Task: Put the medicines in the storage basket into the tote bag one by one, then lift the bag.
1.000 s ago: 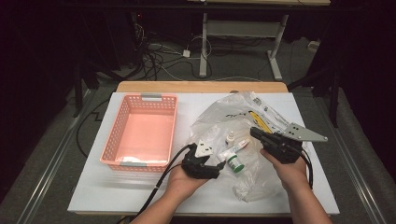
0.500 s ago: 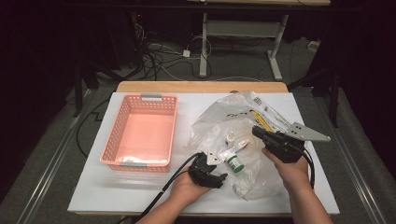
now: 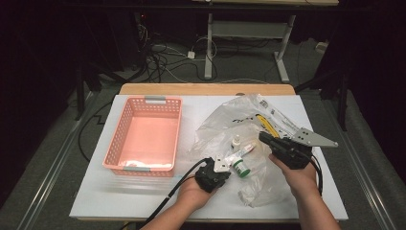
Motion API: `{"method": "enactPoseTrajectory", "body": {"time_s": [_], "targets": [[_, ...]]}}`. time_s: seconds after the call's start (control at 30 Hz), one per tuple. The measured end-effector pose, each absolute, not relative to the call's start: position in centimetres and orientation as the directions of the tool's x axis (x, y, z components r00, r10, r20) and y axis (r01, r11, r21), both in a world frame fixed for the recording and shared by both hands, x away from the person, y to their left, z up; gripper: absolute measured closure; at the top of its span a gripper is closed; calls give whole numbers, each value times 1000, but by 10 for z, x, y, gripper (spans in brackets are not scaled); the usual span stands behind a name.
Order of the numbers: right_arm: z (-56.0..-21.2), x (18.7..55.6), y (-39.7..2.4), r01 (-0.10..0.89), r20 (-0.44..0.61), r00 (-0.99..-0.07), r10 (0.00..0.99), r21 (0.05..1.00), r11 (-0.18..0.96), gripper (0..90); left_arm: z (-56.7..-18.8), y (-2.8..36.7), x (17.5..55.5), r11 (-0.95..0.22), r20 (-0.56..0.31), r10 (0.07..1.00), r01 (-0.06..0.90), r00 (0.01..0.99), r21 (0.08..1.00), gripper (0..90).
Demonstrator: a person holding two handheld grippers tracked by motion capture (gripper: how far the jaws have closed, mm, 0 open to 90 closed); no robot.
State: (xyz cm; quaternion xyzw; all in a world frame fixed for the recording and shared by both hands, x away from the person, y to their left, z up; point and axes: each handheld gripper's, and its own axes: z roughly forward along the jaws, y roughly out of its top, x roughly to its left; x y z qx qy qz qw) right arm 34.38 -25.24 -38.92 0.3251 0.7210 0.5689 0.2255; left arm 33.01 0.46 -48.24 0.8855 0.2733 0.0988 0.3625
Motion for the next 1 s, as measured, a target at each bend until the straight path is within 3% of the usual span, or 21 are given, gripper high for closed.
{"method": "enactPoseTrajectory", "body": {"time_s": [0.2,0.63,1.0], "targets": [[-387,342,-253,204,41,-690,722,969,139,900,-481,10,332,-554,-62,556,424,829,717,891],[-385,341,-263,192,46,-686,727,974,120,900,-459,48,333,-315,-146,621,416,770,853,892],[-378,343,-258,152,31,-660,751,984,94,900,-434,64,331,-219,-118,636,325,763,920,893]]}}
